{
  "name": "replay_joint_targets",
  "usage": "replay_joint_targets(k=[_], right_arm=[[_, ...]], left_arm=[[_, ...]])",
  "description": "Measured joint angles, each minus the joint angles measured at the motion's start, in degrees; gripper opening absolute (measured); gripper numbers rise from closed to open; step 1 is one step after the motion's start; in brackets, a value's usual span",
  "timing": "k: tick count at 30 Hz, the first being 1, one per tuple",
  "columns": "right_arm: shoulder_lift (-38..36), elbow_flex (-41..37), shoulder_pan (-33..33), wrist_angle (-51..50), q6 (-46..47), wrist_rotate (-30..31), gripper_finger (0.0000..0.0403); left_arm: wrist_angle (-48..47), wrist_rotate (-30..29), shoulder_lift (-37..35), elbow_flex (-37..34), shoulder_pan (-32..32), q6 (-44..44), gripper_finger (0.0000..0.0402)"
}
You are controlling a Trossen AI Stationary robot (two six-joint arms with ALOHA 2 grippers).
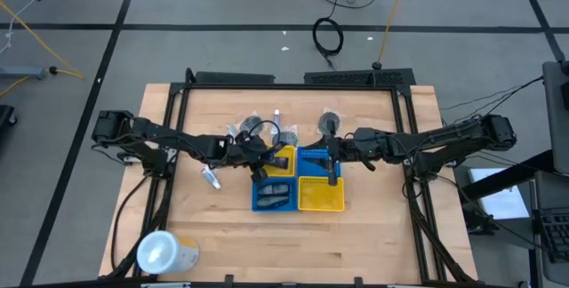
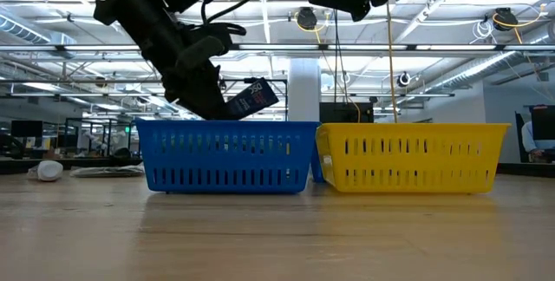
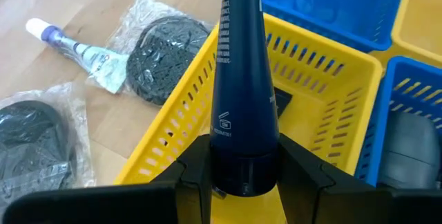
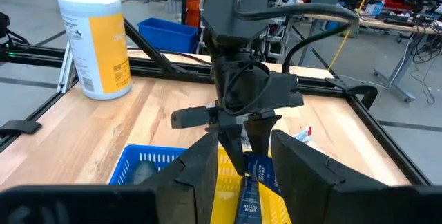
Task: Pick & Place Travel size toiletries
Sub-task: Put the blue shave cream into the left yellow bin, then put the white toothpaste into the right yellow bin
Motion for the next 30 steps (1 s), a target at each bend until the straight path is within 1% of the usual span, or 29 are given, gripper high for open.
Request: replay_joint_targets(k=[6,8,11,13,15,17,20,21,23,26,28,30], right_arm=[[0.0,0.0,0.0,0.0,0.0,0.0,0.0126],[0.0,0.0,0.0,0.0,0.0,0.0,0.0125],[0.0,0.0,0.0,0.0,0.0,0.0,0.0123],[0.0,0.0,0.0,0.0,0.0,0.0,0.0123],[0.0,0.0,0.0,0.0,0.0,0.0,0.0124],[0.0,0.0,0.0,0.0,0.0,0.0,0.0125],[0.0,0.0,0.0,0.0,0.0,0.0,0.0125],[0.0,0.0,0.0,-0.2,0.0,0.0,0.0125],[0.0,0.0,0.0,-0.4,0.4,0.0,0.0125],[0.0,0.0,0.0,-0.4,1.8,0.0,0.0125],[0.0,0.0,0.0,-0.9,1.8,0.0,0.0125],[0.0,0.0,0.2,-1.7,2.3,0.0,0.0125]], left_arm=[[-0.2,0.0,0.0,0.0,0.0,-0.8,0.0108],[-0.2,0.0,0.0,0.0,0.0,-1.6,0.0138],[0.0,0.0,0.0,0.0,0.0,-2.7,0.0201],[0.0,0.0,0.0,0.0,0.0,-3.1,0.0233],[0.1,0.0,0.0,0.0,0.0,-3.1,0.0255],[0.6,0.0,0.0,0.0,0.0,-3.1,0.0267],[1.8,-0.6,0.0,0.0,0.0,-2.9,0.0271],[2.0,-1.9,0.0,0.0,0.0,-3.0,0.027],[3.8,-6.3,0.0,0.0,0.3,-3.2,0.0265],[9.9,-13.6,-0.4,0.0,1.5,-3.4,0.0254],[15.3,-15.0,-0.4,0.0,3.1,-2.8,0.0245],[19.7,-14.8,-0.4,0.0,5.2,-2.7,0.0237]])
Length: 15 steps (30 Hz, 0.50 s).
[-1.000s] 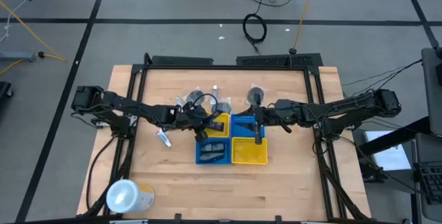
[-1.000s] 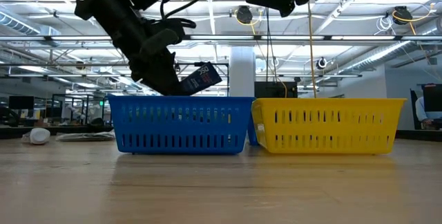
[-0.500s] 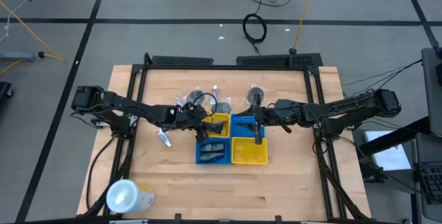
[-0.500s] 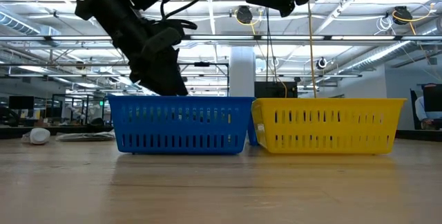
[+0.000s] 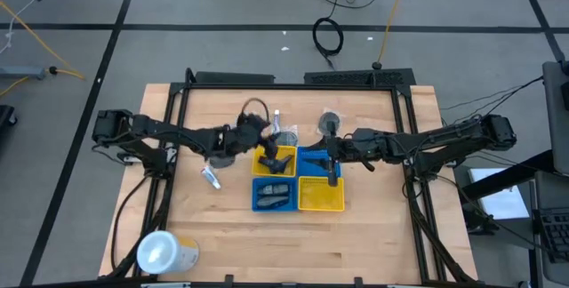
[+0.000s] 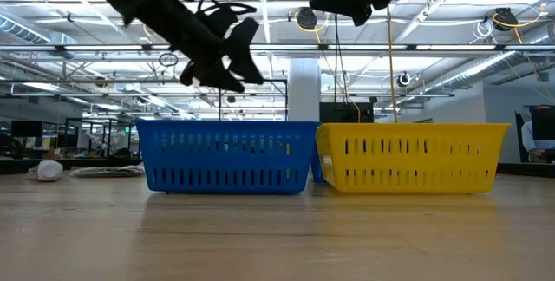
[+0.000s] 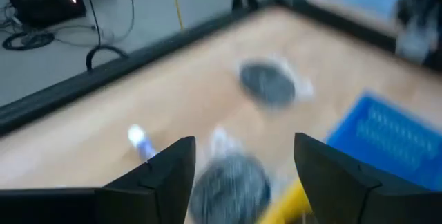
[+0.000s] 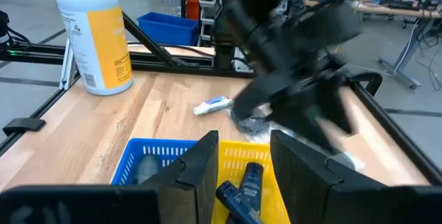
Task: Pick & Place Travel size toiletries
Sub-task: Put the white toothpaste into the right yellow bin
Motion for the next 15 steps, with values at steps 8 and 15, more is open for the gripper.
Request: replay_joint_targets(k=[8,15], right_arm=[[0.0,0.0,2.0,-2.0,0.7,0.0,0.0125],[0.0,0.0,2.5,-1.9,0.6,0.0,0.0125]], left_arm=[[1.3,7.0,0.3,0.0,9.1,-1.9,0.0206],[-2.1,16.5,1.3,3.2,15.6,-2.9,0.0198]])
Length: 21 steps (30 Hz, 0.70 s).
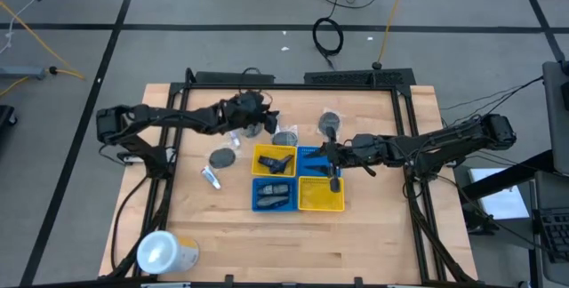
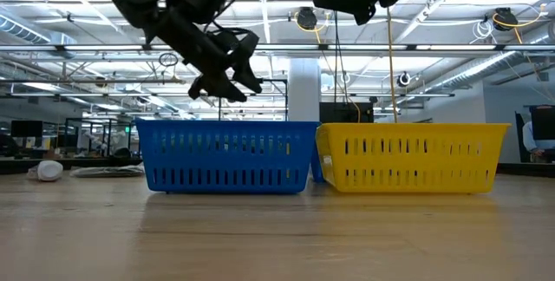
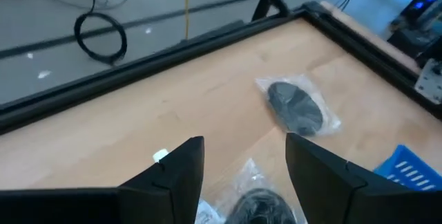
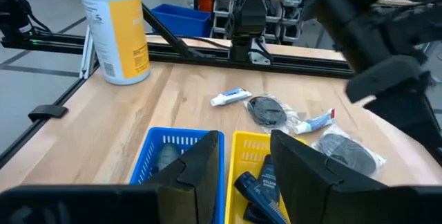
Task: Pick & Place Travel size toiletries
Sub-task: Put the white toothpaste into the right yellow bin
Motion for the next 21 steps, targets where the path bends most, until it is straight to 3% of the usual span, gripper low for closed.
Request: replay_joint_targets(k=[11,16,21], right_arm=[[0.0,0.0,1.3,-0.8,0.2,0.0,0.0125],[0.0,0.0,2.6,-1.4,0.1,0.0,0.0125],[0.0,0.0,2.9,-2.0,0.2,0.0,0.0125]], left_arm=[[-28.6,3.3,14.3,23.7,6.6,0.6,0.02],[-32.9,10.4,21.4,30.4,8.5,-0.8,0.02],[-36.3,12.0,25.8,34.1,9.3,-1.9,0.02]])
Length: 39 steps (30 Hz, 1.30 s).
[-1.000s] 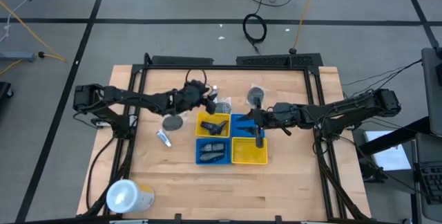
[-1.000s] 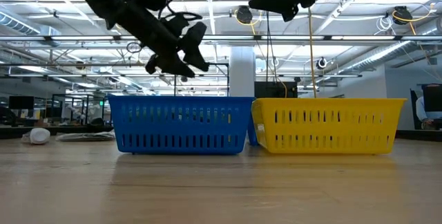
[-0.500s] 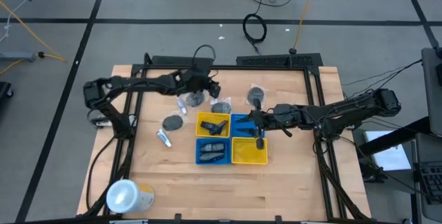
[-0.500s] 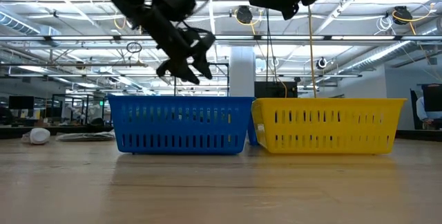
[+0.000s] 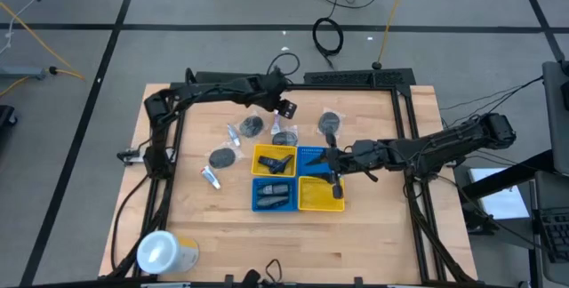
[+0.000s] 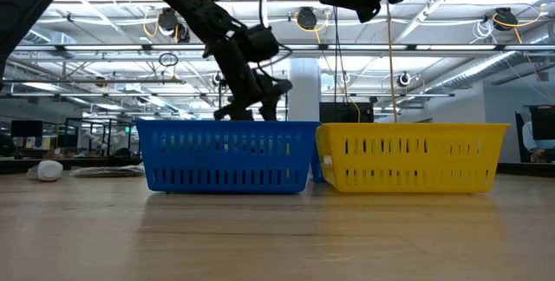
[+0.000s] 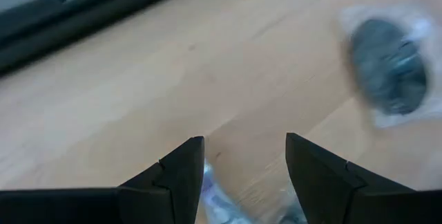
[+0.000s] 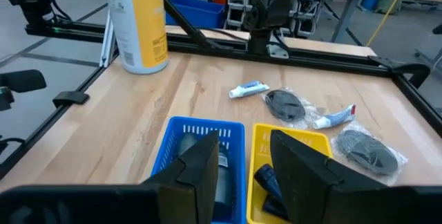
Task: Pick & Place Travel size toiletries
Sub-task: Put the white toothpaste into the right yellow bin
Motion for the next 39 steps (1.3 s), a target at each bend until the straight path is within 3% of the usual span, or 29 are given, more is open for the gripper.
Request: replay_joint_targets(k=[16,39], right_arm=[[0.0,0.0,-0.1,-1.2,-0.1,0.0,0.0125],[0.0,-1.9,-0.1,3.3,-0.5,0.2,0.0125]], left_arm=[[-5.3,-1.8,3.1,0.5,0.7,-2.1,0.02],[-2.2,-2.7,6.1,0.5,1.5,-4.7,0.02]])
